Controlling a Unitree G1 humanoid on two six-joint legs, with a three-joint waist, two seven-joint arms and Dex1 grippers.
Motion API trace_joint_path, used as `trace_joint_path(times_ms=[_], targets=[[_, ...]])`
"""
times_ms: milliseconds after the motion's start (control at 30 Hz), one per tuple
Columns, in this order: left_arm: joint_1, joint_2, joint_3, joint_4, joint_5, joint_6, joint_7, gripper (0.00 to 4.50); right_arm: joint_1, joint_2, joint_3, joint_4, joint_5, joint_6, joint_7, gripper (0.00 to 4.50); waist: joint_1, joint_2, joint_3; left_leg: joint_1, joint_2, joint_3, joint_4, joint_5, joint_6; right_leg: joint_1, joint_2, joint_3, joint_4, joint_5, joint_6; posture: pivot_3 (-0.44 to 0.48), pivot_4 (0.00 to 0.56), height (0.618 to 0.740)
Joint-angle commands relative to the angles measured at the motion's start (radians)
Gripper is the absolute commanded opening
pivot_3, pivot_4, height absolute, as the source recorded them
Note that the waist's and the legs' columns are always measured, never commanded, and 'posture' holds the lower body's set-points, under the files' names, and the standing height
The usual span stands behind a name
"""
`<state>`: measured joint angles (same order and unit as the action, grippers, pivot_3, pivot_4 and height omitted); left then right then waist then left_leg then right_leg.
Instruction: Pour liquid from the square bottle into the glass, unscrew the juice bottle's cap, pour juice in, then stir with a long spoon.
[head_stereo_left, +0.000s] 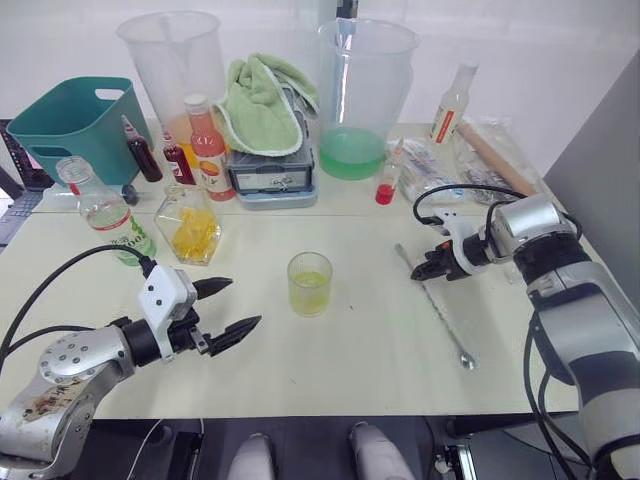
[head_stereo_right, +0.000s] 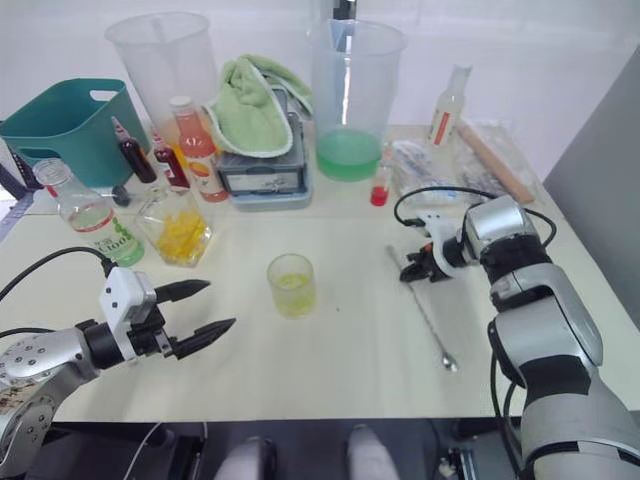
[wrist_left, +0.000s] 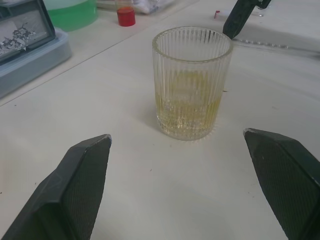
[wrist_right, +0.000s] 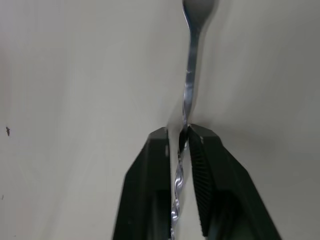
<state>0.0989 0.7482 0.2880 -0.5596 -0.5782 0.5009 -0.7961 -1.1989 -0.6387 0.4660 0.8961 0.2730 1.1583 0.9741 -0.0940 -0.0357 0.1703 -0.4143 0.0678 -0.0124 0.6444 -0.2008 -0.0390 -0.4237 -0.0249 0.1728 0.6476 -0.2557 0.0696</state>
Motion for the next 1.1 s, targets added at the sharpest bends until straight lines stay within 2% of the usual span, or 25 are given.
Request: trace_joint_path(times_ms=[33, 133, 200, 267, 367, 533, 633, 733, 833, 900, 967, 1100], targets=[[0.014, 0.009, 0.046, -0.030, -0.020, -0.008, -0.003, 4.50, -0.027, -0.023, -0.008, 0.023, -0.065, 0.000, 0.031, 2.25, -0.001, 0.000, 0.000, 0.000, 0.000, 0.000, 0.000, 0.000, 0.000, 0.000, 0.000, 0.000, 0.000, 0.000, 0.000, 0.000, 0.150, 0.723], [0.021, 0.013, 0.053, -0.017, -0.027, -0.004, -0.013, 4.50, -0.054, -0.056, -0.022, -0.014, -0.077, 0.025, 0.077, 3.32, -0.001, 0.000, 0.000, -0.001, 0.000, 0.000, 0.000, 0.000, 0.000, -0.001, 0.000, 0.000, 0.000, 0.000, 0.000, 0.000, 0.150, 0.723], [0.023, 0.028, 0.056, 0.014, -0.015, -0.002, -0.023, 4.50, -0.058, -0.116, -0.016, -0.105, -0.059, 0.051, 0.164, 4.02, -0.001, 0.001, 0.001, -0.002, 0.000, 0.000, 0.000, 0.000, 0.000, -0.002, 0.000, 0.000, 0.000, 0.001, -0.002, 0.000, 0.150, 0.723], [0.023, 0.035, 0.070, 0.042, -0.016, -0.011, -0.036, 4.50, -0.044, -0.181, -0.019, -0.210, -0.038, 0.074, 0.230, 4.47, -0.001, 0.003, 0.002, -0.003, 0.000, 0.000, 0.000, 0.000, 0.000, -0.004, 0.000, 0.000, 0.000, 0.001, -0.002, 0.000, 0.150, 0.723], [0.026, 0.054, 0.089, 0.080, -0.012, -0.020, -0.059, 4.50, 0.000, -0.268, -0.064, -0.365, 0.000, 0.113, 0.266, 4.47, -0.003, 0.004, 0.002, -0.004, 0.000, 0.000, -0.002, 0.000, 0.000, -0.006, 0.000, 0.000, 0.000, 0.000, -0.002, 0.000, 0.150, 0.723], [0.039, 0.069, 0.130, 0.159, 0.036, -0.084, -0.085, 4.50, 0.222, -0.370, -0.349, -0.590, 0.092, -0.003, 0.225, 4.47, -0.003, 0.004, 0.002, -0.004, 0.000, 0.000, -0.002, 0.000, 0.000, -0.005, 0.000, -0.001, 0.000, -0.004, 0.003, 0.000, 0.150, 0.723], [0.039, 0.072, 0.147, 0.215, 0.093, -0.134, -0.068, 4.50, 0.401, -0.359, -0.589, -0.704, 0.185, -0.060, 0.194, 4.47, -0.001, 0.004, 0.002, -0.004, 0.000, 0.000, -0.001, 0.000, 0.000, -0.004, -0.001, -0.001, 0.000, -0.004, 0.004, 0.000, 0.150, 0.723], [0.038, 0.095, 0.152, 0.273, 0.146, -0.187, -0.085, 4.50, 0.532, -0.351, -0.712, -0.823, 0.251, -0.024, 0.163, 4.47, 0.000, 0.004, 0.003, -0.003, -0.001, 0.000, -0.001, 0.000, 0.000, -0.003, -0.001, 0.000, 0.000, -0.004, 0.004, 0.000, 0.150, 0.723], [0.030, 0.125, 0.207, 0.372, 0.149, -0.227, -0.124, 4.50, 0.786, -0.302, -0.907, -0.994, 0.267, -0.160, 0.136, 4.47, 0.001, 0.003, 0.002, -0.001, 0.000, -0.001, -0.001, 0.000, 0.000, -0.002, 0.000, -0.001, 0.000, -0.004, 0.004, 0.000, 0.150, 0.723], [0.025, 0.119, 0.233, 0.447, 0.141, -0.253, -0.139, 4.50, 0.875, -0.264, -1.005, -1.017, 0.298, -0.213, 0.128, 4.47, 0.002, 0.003, 0.002, -0.001, 0.000, -0.002, -0.002, 0.000, 0.000, -0.001, 0.000, -0.002, 0.000, -0.005, 0.004, 0.000, 0.150, 0.723], [0.019, 0.096, 0.250, 0.522, 0.134, -0.278, -0.138, 4.50, 0.934, -0.229, -1.073, -0.971, 0.314, -0.276, 0.129, 4.47, 0.000, 0.003, 0.002, -0.001, -0.001, -0.001, -0.001, 0.000, 0.000, -0.001, -0.001, -0.002, 0.000, -0.004, 0.005, 0.000, 0.150, 0.723], [-0.002, 0.067, 0.284, 0.619, 0.141, -0.321, -0.104, 4.50, 1.069, -0.223, -1.047, -0.859, 0.228, -0.499, 0.160, 4.47, -0.002, 0.000, 0.000, 0.002, 0.000, 0.000, 0.000, 0.000, 0.000, 0.002, -0.001, -0.001, 0.000, -0.004, 0.006, 0.000, 0.150, 0.723]])
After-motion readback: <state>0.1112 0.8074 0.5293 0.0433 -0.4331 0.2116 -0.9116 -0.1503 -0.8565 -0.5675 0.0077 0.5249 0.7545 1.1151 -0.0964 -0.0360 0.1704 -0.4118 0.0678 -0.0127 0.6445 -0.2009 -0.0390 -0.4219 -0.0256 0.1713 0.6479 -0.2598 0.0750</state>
